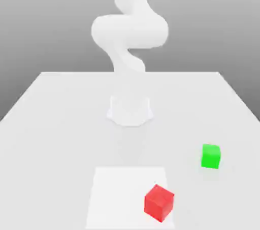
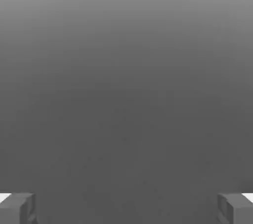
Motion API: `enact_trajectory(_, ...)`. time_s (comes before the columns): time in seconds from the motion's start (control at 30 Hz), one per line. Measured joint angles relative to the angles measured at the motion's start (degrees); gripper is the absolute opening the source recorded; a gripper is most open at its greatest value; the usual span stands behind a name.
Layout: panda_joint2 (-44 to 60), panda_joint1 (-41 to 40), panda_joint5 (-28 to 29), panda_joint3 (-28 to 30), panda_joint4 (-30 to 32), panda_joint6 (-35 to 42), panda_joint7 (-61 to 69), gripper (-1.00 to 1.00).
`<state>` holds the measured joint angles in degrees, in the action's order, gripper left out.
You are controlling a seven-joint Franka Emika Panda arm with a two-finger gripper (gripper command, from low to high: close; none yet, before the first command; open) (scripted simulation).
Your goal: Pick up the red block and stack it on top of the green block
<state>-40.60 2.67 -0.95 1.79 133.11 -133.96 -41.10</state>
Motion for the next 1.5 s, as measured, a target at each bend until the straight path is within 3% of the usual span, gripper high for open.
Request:
enact_trajectory(0.5, 31.7, 11.4, -6.1, 5.8, 8.0, -13.1, 28.8, 0.00)
enact_trajectory(0.8, 49.7, 13.3, -2.6, 5.1, 12.5, -21.5, 40.1, 0.00)
enact_trajectory(0.93, 57.9, 12.3, -4.1, 3.6, 11.6, -28.0, 42.1, 0.00)
enact_trajectory(0.97, 59.9, 11.8, -4.6, 3.1, 11.3, -29.7, 42.6, -1.00)
enact_trajectory(1.2, 60.3, 11.6, -4.6, 2.9, 11.3, -30.0, 42.6, -1.00)
enact_trajectory(1.37, 51.4, 12.7, -2.0, 4.2, 12.8, -22.6, 40.6, -1.00)
enact_trajectory(1.5, 44.1, 19.7, -3.1, -1.2, 18.4, -20.5, 38.8, -1.00)
